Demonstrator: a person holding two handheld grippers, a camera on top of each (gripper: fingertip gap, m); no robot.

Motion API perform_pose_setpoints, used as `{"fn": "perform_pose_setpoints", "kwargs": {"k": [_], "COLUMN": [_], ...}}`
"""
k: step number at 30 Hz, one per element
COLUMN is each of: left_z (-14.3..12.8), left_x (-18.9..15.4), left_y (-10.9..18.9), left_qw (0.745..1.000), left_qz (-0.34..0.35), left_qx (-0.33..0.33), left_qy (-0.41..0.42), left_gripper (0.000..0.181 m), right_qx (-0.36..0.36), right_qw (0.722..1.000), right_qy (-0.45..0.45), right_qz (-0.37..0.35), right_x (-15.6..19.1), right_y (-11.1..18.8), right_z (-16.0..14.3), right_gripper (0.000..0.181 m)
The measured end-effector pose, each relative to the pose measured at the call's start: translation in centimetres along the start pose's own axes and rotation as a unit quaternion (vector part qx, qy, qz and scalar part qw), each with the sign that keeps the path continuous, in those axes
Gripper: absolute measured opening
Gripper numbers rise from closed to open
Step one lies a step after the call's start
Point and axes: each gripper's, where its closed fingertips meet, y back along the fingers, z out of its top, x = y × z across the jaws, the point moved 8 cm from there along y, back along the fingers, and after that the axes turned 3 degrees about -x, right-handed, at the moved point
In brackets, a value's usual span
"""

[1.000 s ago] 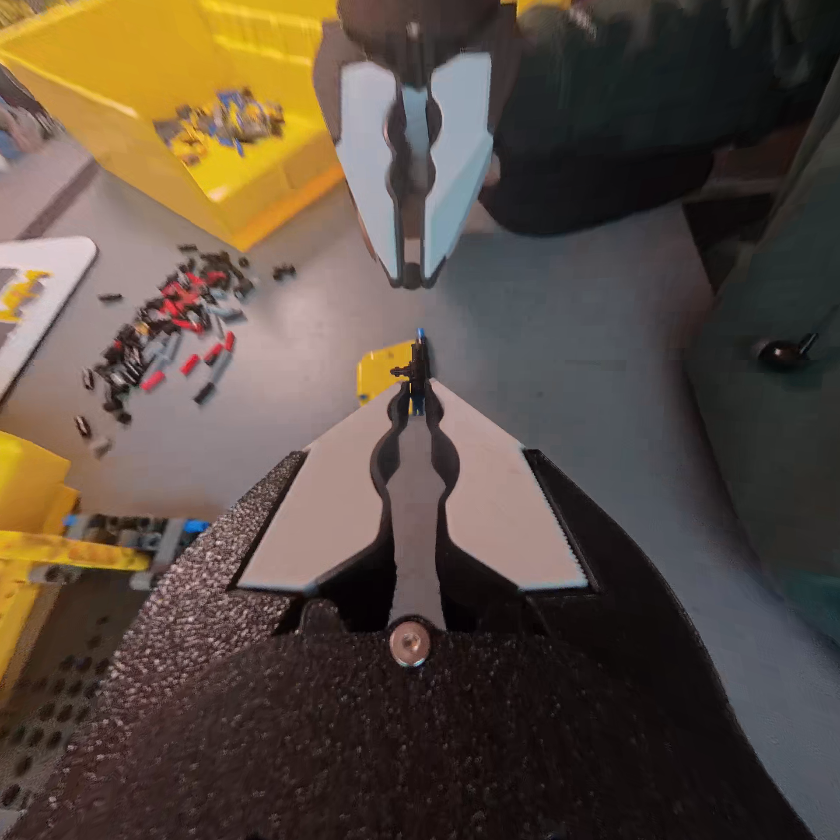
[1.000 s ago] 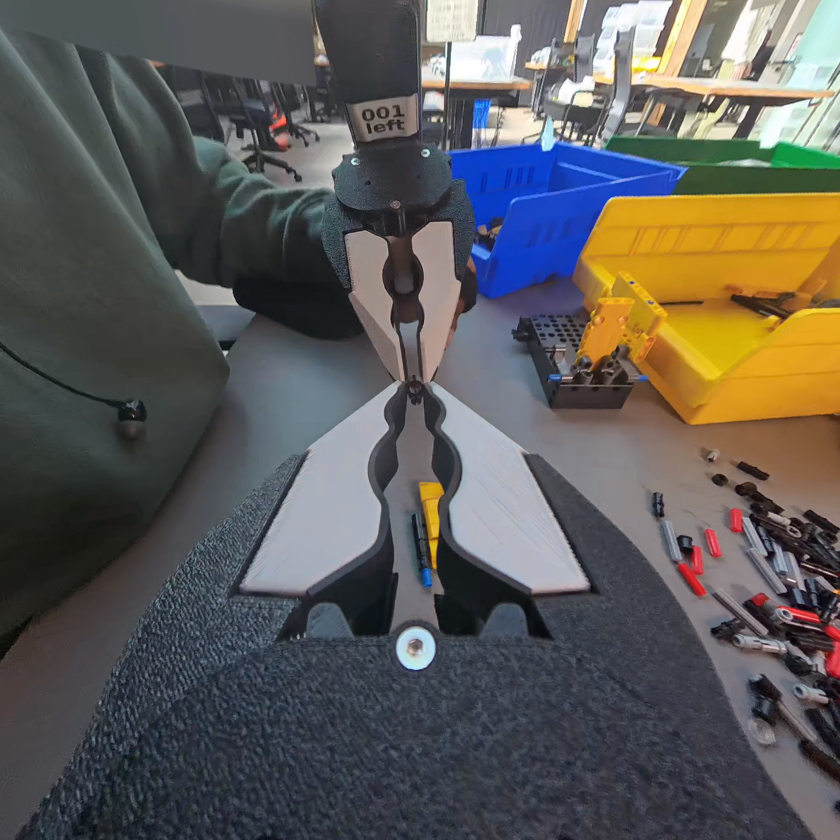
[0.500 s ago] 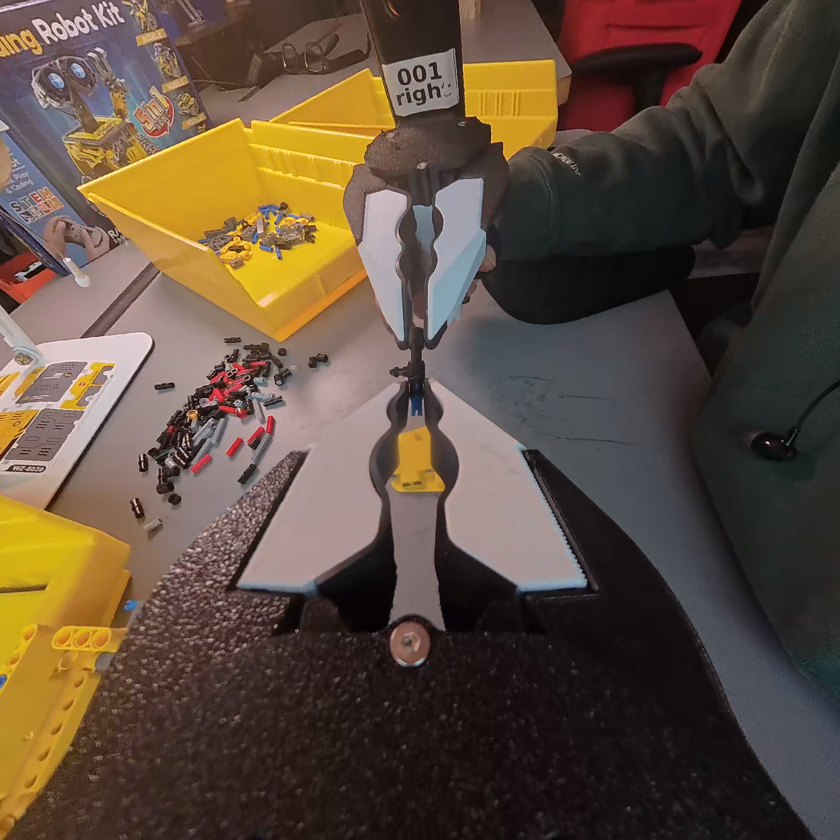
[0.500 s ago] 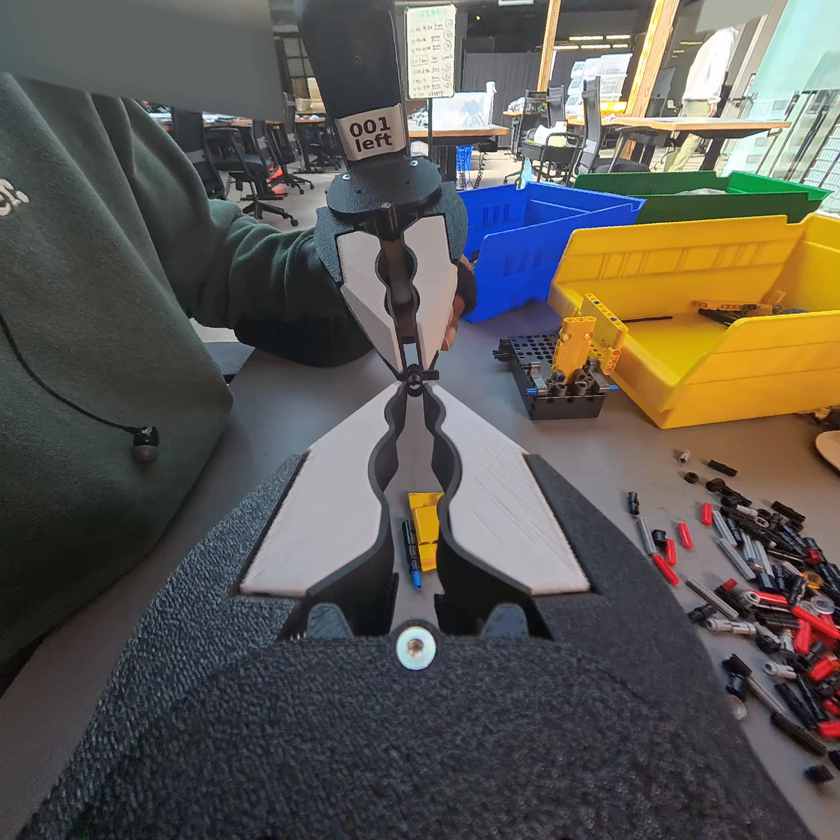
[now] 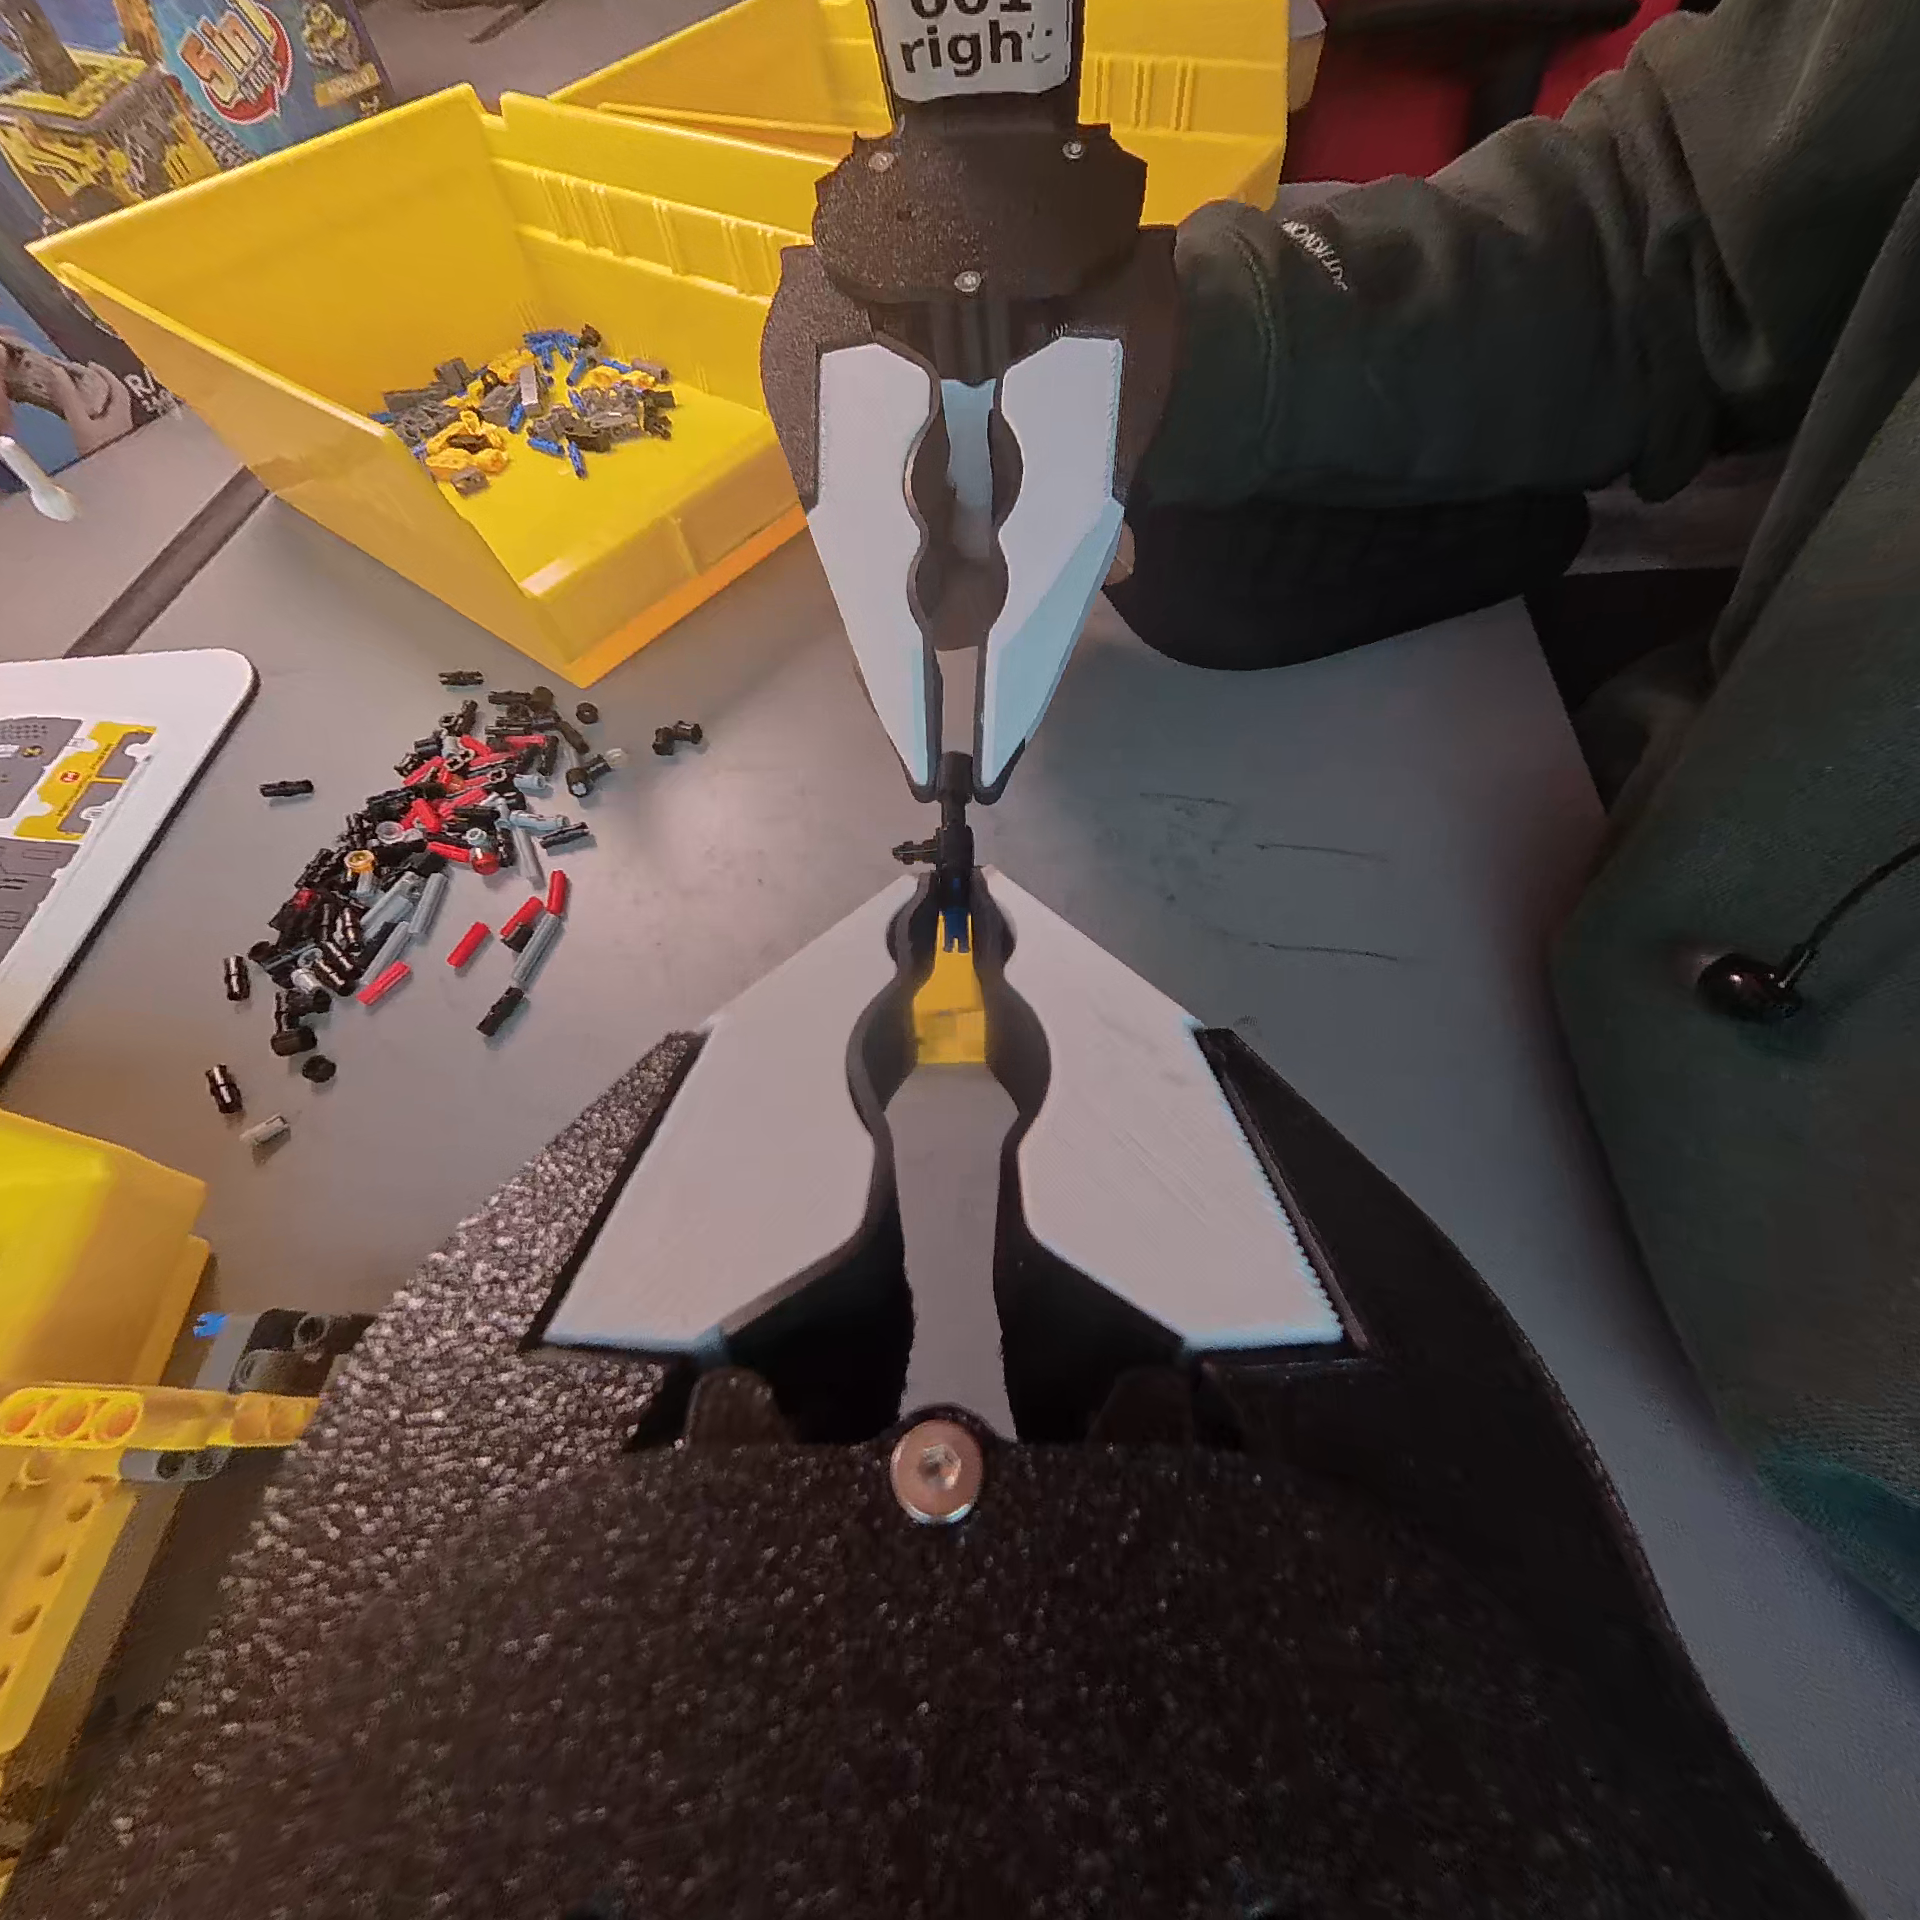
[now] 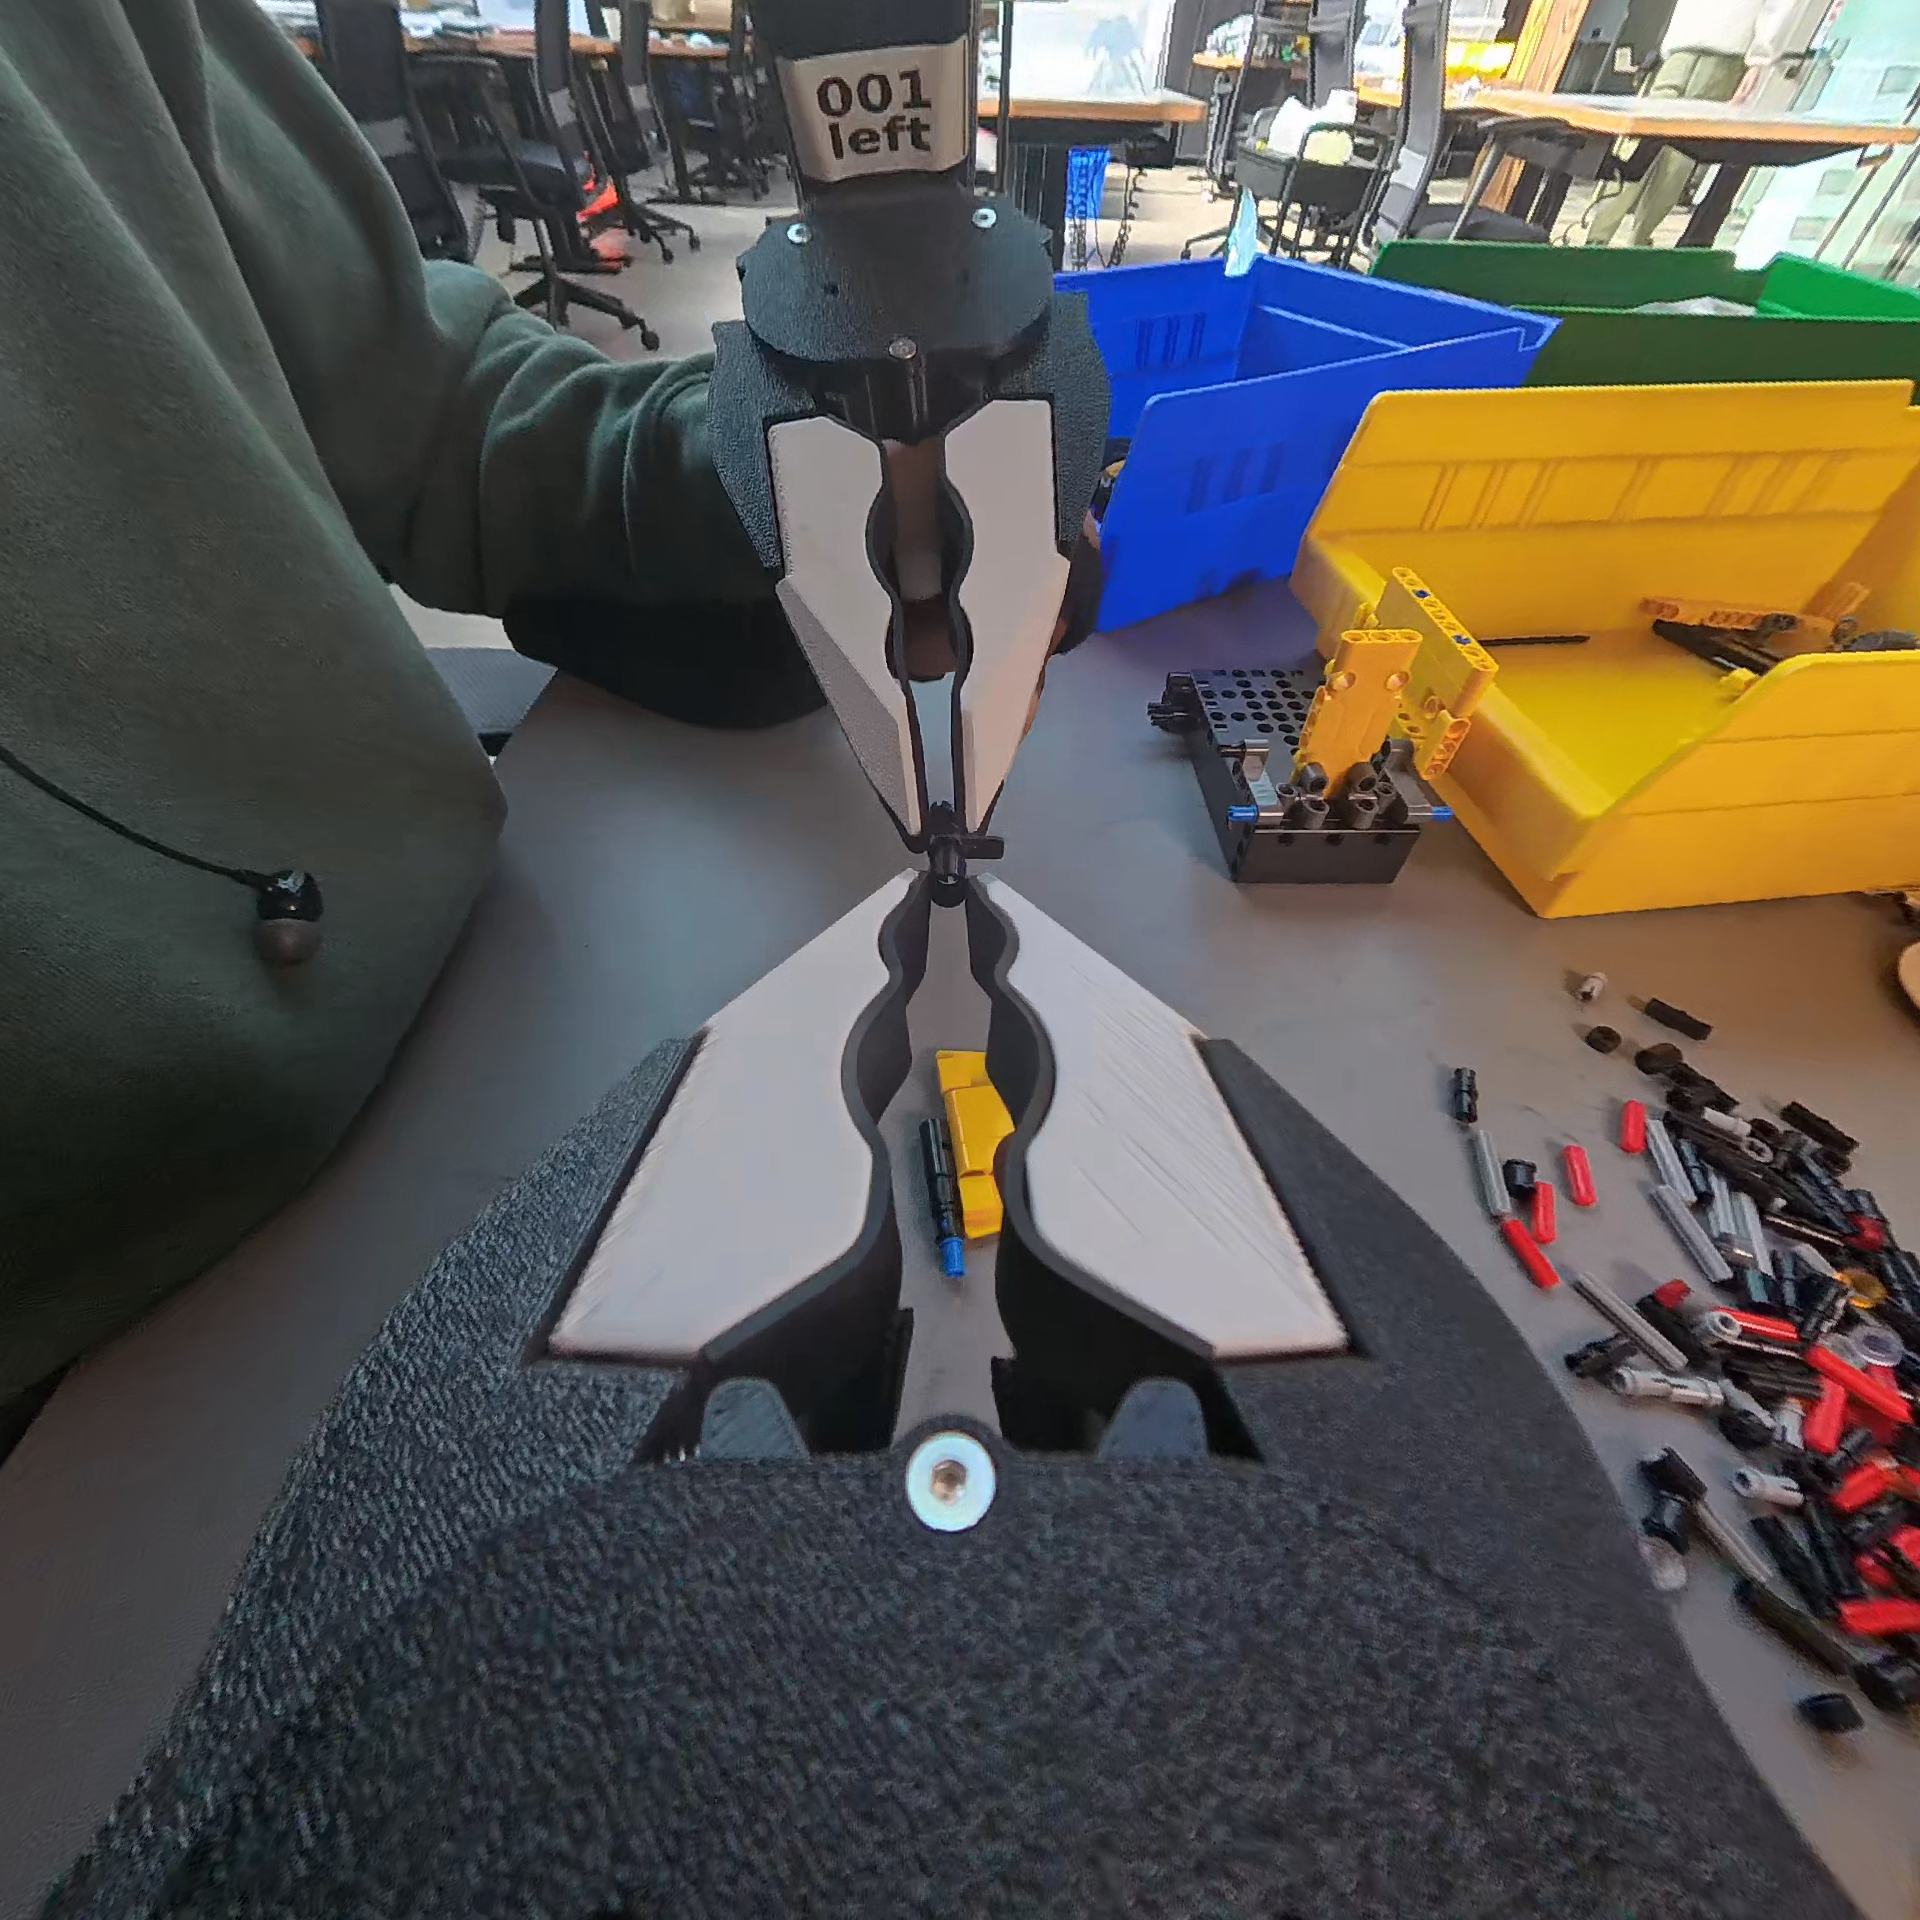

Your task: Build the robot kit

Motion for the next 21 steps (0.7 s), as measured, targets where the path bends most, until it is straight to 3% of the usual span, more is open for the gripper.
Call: {"fn": "perform_pose_setpoints", "kwargs": {"k": [9,11,12,14,18,21], "left_z": [-1.0,0.0,0.4,1.0,0.9,0.4], "left_x": [-0.3,-0.8,-1.0,-0.7,1.1,1.5], "left_y": [-0.3,-0.4,-0.8,-0.6,2.3,2.7], "left_qw": [1.000,0.998,0.999,1.000,0.997,0.996], "left_qz": [-0.009,-0.034,-0.031,0.016,0.047,0.053], "left_qx": [0.014,-0.030,-0.023,-0.002,-0.052,-0.059], "left_qy": [0.015,0.037,0.026,-0.018,0.025,0.037], "left_gripper": [0.004,0.004,0.003,0.005,0.004,0.004], "right_qx": [0.045,0.069,0.074,0.035,0.015,-0.010], "right_qw": [0.999,0.997,0.996,0.999,1.000,1.000], "right_qy": [-0.002,-0.004,0.007,0.009,-0.005,-0.019], "right_qz": [0.009,0.030,0.040,0.032,-0.001,-0.010], "right_x": [0.3,0.9,1.5,1.7,0.4,0.1], "right_y": [-0.7,-1.8,-2.8,-3.1,-1.6,-1.5], "right_z": [-0.9,-1.6,-1.8,-0.8,-0.1,0.0], "right_gripper": [0.006,0.006,0.006,0.005,0.006,0.006]}}
